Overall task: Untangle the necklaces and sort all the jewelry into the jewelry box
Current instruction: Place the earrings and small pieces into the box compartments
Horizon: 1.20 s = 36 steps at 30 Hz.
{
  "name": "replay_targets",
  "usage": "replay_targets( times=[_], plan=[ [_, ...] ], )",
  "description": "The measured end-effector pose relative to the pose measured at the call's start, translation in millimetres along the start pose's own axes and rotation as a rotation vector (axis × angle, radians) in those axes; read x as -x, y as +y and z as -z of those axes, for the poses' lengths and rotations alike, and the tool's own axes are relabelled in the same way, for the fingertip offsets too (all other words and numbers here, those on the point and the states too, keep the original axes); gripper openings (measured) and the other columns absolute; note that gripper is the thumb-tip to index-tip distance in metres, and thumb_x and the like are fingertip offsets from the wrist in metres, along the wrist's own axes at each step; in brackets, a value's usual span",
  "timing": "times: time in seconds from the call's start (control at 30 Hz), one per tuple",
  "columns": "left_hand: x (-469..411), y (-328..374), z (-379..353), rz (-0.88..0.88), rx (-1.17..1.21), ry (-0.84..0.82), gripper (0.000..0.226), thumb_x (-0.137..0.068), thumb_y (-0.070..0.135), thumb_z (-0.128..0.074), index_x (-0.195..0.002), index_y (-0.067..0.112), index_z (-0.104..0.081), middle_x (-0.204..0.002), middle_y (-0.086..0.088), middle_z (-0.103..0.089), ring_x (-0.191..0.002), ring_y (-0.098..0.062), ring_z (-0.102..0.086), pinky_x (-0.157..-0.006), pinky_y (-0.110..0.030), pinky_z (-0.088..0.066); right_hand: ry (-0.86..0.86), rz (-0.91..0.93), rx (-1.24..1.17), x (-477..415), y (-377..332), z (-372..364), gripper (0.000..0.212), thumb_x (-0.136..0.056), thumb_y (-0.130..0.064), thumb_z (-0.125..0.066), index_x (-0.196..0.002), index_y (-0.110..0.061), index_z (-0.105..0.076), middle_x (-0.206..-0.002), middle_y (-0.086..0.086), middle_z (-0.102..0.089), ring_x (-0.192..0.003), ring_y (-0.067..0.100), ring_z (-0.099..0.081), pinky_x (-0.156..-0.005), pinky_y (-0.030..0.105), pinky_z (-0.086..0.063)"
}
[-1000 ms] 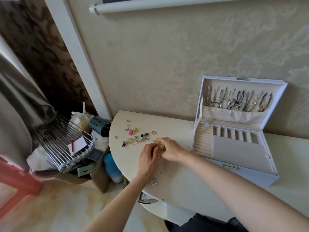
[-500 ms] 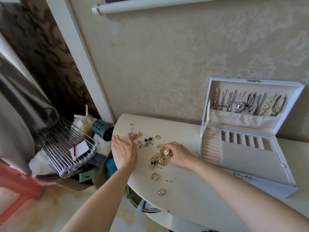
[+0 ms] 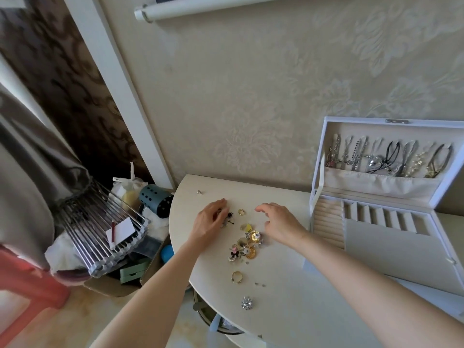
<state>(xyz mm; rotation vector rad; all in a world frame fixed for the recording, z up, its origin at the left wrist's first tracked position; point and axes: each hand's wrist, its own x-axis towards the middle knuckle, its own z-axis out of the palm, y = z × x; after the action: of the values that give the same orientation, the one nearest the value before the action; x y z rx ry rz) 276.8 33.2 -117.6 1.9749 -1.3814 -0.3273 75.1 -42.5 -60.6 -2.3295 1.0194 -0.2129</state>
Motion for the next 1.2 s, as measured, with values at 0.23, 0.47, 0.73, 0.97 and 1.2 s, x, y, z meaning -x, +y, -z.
replay_targets(
  times=[0.23, 0.47, 0.73, 0.97, 1.2],
  plan=[
    [14.3, 22.4, -14.4, -0.171, 0.163, -0.084, 0.028, -0.098, 0.029, -0.047, -0.109, 0.018, -0.070, -0.114, 0.010, -0.067, -0.105, 0.003, -0.058, -0.090, -0.010, -0.042, -0.077, -0.042, -0.043, -3.8, 5.2, -2.2, 0.059, -0.084, 0.009, -0.038, -0.138, -0.012, -0.044, -0.141, 0.008, -0.045, -0.131, 0.021, -0.040, -0.106, 0.026, -0.031],
    [19.5, 36.9, -18.6, -0.016, 0.424, -0.044, 0.031, -0.096, 0.037, -0.046, -0.108, 0.019, -0.069, -0.109, 0.009, -0.068, -0.103, -0.004, -0.061, -0.093, -0.025, -0.047, -0.086, -0.048, -0.045, -5.2, 10.2, -2.6, 0.056, -0.087, 0.011, -0.036, -0.136, -0.013, -0.047, -0.142, 0.006, -0.045, -0.132, 0.021, -0.040, -0.109, 0.029, -0.032],
    [-33.7, -6.4, 1.2, 0.343, 0.212, 0.380, 0.065, -0.097, 0.046, -0.037, -0.146, 0.007, -0.023, -0.156, -0.005, -0.012, -0.143, -0.021, -0.010, -0.116, -0.044, -0.014, -0.125, -0.045, -0.056, -5.2, 15.2, -1.9, 0.052, -0.088, 0.008, -0.038, -0.135, -0.011, -0.049, -0.142, 0.006, -0.046, -0.133, 0.019, -0.039, -0.108, 0.023, -0.028],
    [-54.3, -9.1, 1.4, 0.231, -0.011, 0.125, 0.047, -0.101, 0.039, -0.031, -0.133, 0.011, -0.049, -0.138, -0.009, -0.048, -0.126, -0.023, -0.042, -0.100, -0.032, -0.031, -0.118, -0.046, -0.046, -6.7, 16.8, -5.1, 0.053, -0.088, 0.009, -0.036, -0.135, -0.012, -0.049, -0.142, 0.006, -0.046, -0.131, 0.018, -0.041, -0.107, 0.024, -0.031],
    [2.6, 35.6, -7.4, 0.056, 0.182, -0.140, 0.074, -0.078, 0.073, -0.024, -0.120, 0.024, -0.061, -0.119, 0.008, -0.061, -0.104, -0.011, -0.055, -0.087, -0.028, -0.041, -0.133, -0.053, -0.007, -5.0, 12.5, -1.5, 0.055, -0.086, 0.009, -0.037, -0.135, -0.012, -0.049, -0.142, 0.006, -0.047, -0.131, 0.021, -0.041, -0.107, 0.026, -0.033]
  ],
)
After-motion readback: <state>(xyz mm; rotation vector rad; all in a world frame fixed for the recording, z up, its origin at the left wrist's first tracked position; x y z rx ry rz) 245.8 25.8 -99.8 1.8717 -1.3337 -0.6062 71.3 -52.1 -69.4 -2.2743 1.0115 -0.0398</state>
